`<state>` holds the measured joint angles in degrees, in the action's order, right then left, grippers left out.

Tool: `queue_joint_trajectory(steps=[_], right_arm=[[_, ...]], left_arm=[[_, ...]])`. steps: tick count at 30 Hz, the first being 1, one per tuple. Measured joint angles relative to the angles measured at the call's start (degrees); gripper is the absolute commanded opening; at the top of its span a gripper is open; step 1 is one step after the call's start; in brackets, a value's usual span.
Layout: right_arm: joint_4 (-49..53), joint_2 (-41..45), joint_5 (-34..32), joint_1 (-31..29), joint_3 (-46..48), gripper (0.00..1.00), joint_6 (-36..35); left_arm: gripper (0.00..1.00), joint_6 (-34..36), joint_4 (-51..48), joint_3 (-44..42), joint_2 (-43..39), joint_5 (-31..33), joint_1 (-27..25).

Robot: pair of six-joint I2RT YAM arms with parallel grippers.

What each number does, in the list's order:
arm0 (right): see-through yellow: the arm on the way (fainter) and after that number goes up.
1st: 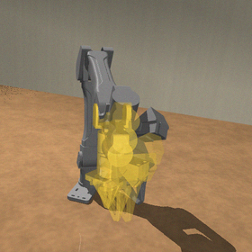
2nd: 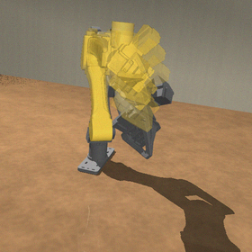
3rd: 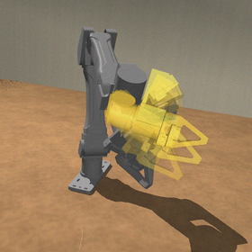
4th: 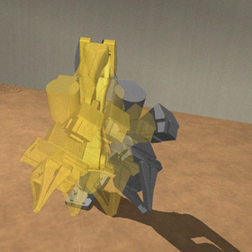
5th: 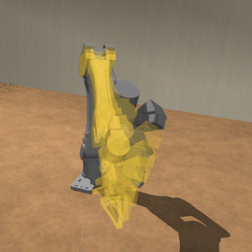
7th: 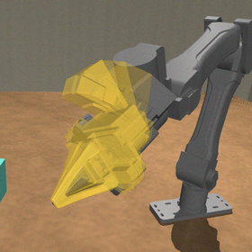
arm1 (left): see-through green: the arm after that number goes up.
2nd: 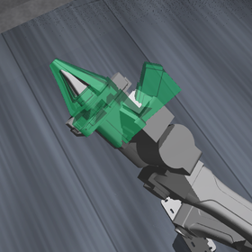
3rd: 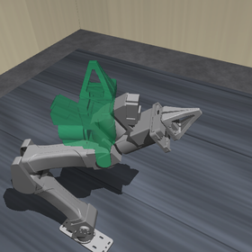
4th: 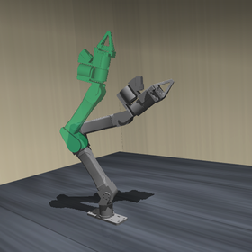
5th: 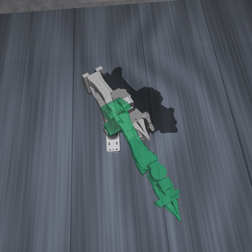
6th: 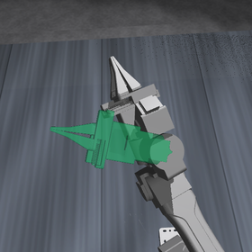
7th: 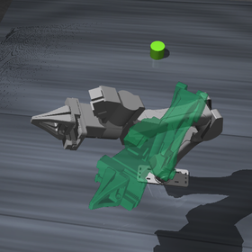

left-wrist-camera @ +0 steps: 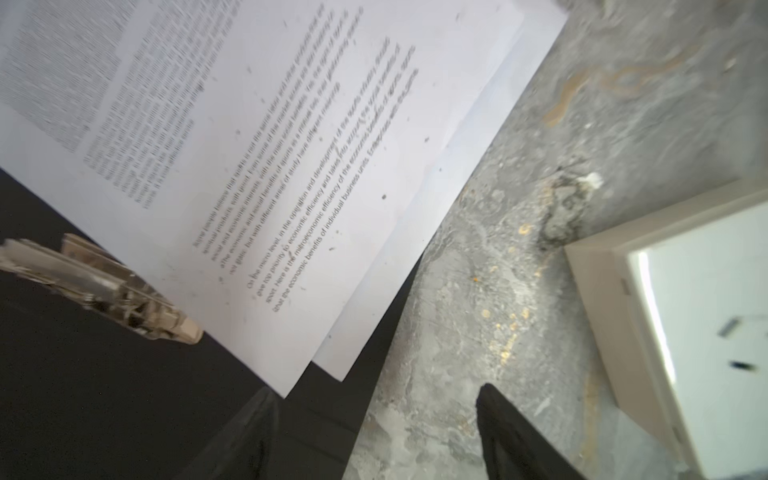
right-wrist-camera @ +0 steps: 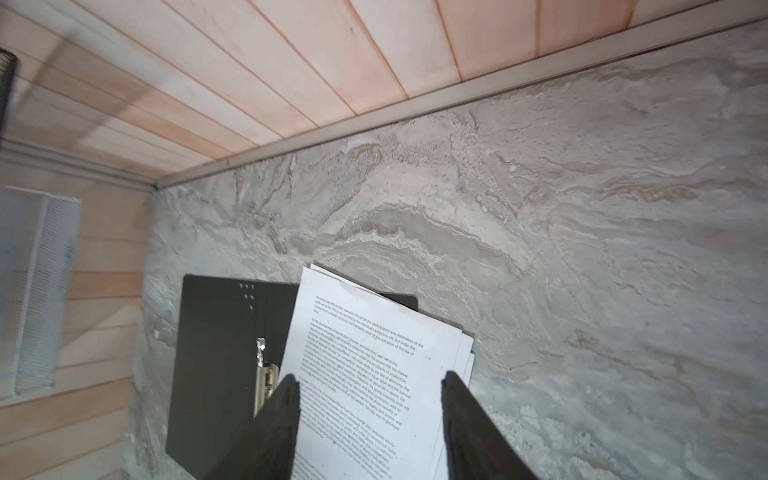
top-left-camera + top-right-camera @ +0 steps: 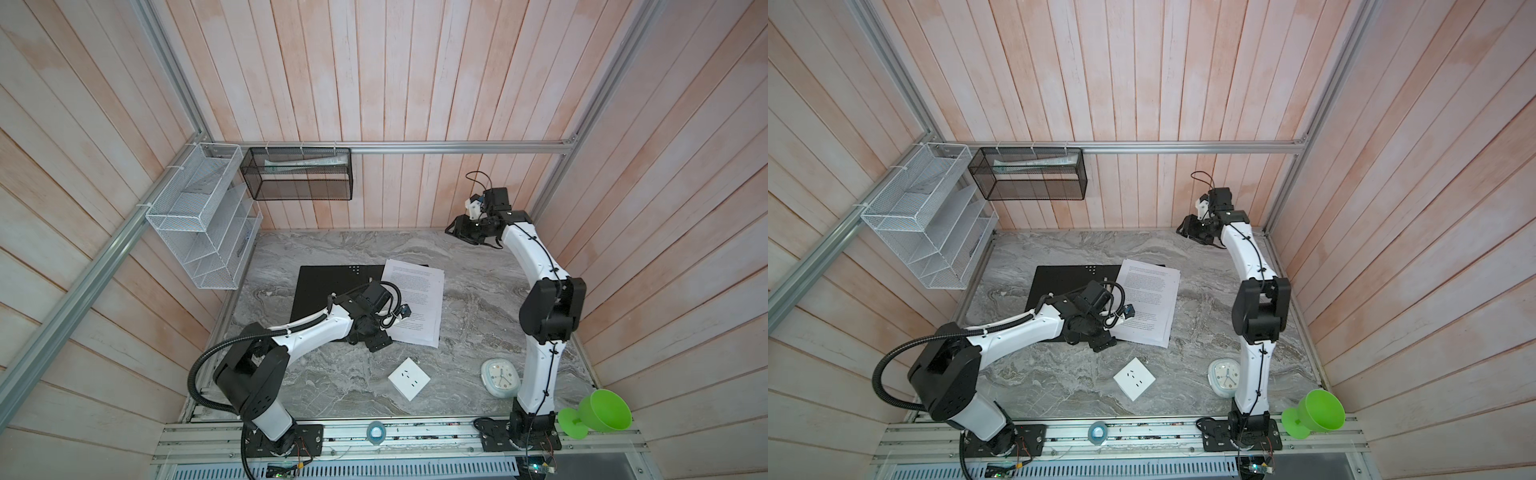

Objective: Put the files into the folder

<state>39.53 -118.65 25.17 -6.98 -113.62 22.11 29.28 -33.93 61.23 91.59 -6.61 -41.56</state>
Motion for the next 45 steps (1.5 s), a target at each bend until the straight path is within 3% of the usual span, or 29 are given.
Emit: queue_joint_trajectory(steps=[3, 7, 16, 23, 32, 45], right_arm=[[-4.63, 7.43, 2.19, 0.85, 13.53, 0.56, 2.84], [-8.02, 11.47, 5.92, 1.42, 28.65, 0.56, 5.11], [-14.21, 11.5, 10.08, 2.69, 43.32, 0.57, 7.82], [-18.8, 9.27, 11.41, 3.17, 43.04, 0.58, 9.01], [-17.94, 2.45, 10.71, 2.73, 38.45, 0.58, 7.87], [-14.69, -7.98, 11.41, -2.43, 22.36, 0.58, 6.75]], left_arm=[[0.78, -0.96, -0.35, 1.49, -3.54, -1.55, 1.64], [0.78, -5.51, 1.03, 4.39, -2.62, -4.39, 9.62], [0.77, -20.63, 4.87, 12.92, 10.38, -15.26, 27.61], [0.78, -26.1, 5.77, 13.64, 13.99, -19.23, 33.92], [0.77, -26.05, 6.34, 9.29, 14.21, -21.46, 34.73], [0.77, -25.64, 6.6, 8.5, 18.27, -25.57, 35.04]])
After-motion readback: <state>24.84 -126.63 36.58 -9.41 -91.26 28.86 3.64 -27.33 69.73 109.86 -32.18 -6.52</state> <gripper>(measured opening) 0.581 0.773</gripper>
